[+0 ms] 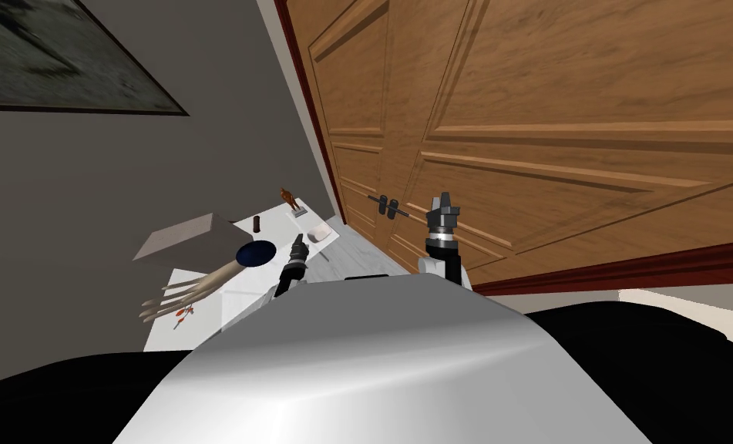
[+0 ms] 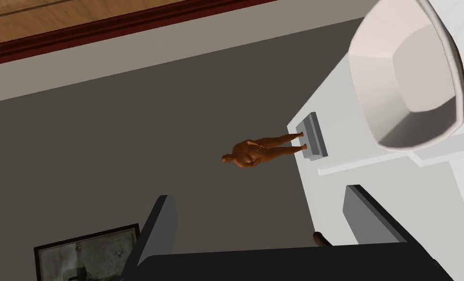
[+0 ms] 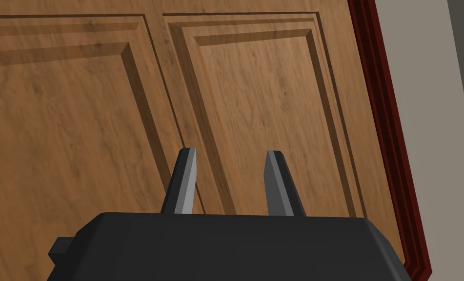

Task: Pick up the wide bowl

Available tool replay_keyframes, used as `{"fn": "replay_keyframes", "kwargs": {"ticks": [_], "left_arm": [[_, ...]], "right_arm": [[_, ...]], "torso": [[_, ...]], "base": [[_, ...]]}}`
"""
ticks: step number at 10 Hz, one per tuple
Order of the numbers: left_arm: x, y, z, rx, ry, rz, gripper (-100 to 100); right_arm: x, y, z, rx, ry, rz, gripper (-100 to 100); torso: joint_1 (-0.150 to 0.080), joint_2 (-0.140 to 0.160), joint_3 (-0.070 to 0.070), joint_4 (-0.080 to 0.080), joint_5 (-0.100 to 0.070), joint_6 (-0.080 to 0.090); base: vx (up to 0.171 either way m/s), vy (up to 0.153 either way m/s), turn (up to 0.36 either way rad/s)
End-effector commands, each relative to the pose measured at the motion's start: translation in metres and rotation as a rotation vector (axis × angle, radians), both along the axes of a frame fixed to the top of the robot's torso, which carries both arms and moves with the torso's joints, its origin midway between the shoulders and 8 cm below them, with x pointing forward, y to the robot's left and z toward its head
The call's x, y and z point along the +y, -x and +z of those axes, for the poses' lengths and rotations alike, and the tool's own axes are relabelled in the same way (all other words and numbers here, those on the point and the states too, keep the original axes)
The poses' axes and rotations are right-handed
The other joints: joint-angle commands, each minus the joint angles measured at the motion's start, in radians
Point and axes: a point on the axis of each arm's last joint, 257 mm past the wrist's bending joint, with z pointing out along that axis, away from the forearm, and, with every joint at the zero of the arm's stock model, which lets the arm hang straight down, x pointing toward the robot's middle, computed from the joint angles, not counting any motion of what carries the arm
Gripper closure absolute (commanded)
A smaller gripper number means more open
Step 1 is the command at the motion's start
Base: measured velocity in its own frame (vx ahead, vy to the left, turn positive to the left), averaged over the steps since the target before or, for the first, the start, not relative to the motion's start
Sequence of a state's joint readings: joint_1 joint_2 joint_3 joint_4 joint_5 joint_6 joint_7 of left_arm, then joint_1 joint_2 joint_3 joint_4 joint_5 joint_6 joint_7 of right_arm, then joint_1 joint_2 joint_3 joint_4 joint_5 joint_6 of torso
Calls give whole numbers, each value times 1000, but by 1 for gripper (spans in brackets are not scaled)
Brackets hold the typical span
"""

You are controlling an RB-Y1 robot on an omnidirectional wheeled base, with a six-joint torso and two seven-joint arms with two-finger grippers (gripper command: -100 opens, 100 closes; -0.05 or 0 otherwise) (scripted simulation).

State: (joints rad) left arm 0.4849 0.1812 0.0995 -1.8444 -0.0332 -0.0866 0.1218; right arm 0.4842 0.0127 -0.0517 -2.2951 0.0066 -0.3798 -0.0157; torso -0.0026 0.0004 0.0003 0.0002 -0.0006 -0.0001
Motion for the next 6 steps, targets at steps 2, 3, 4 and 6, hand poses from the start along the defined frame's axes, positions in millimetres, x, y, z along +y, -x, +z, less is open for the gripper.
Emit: {"fn": "replay_keyframes", "kwargs": {"ticks": [2, 3, 4, 6], "left_arm": [[11, 2, -30, 78, 37, 30, -100], [16, 5, -48, 121, 60, 48, -100], [21, 8, -64, 162, 84, 65, -100], [24, 11, -80, 200, 108, 83, -100]], "right_arm": [[0, 0, 0, 0, 0, 0, 0], [0, 0, 0, 0, 0, 0, 0], [0, 0, 0, 0, 0, 0, 0], [0, 0, 0, 0, 0, 0, 0]], "torso": [[0, -1, 0, 0, 0, 0], [0, -1, -1, 0, 0, 0], [1, -2, -1, 0, 0, 0], [1, -3, -2, -1, 0, 0]], "base": [[8, -42, 12], [31, -34, 21], [49, -38, 48], [38, -28, 25]]}}
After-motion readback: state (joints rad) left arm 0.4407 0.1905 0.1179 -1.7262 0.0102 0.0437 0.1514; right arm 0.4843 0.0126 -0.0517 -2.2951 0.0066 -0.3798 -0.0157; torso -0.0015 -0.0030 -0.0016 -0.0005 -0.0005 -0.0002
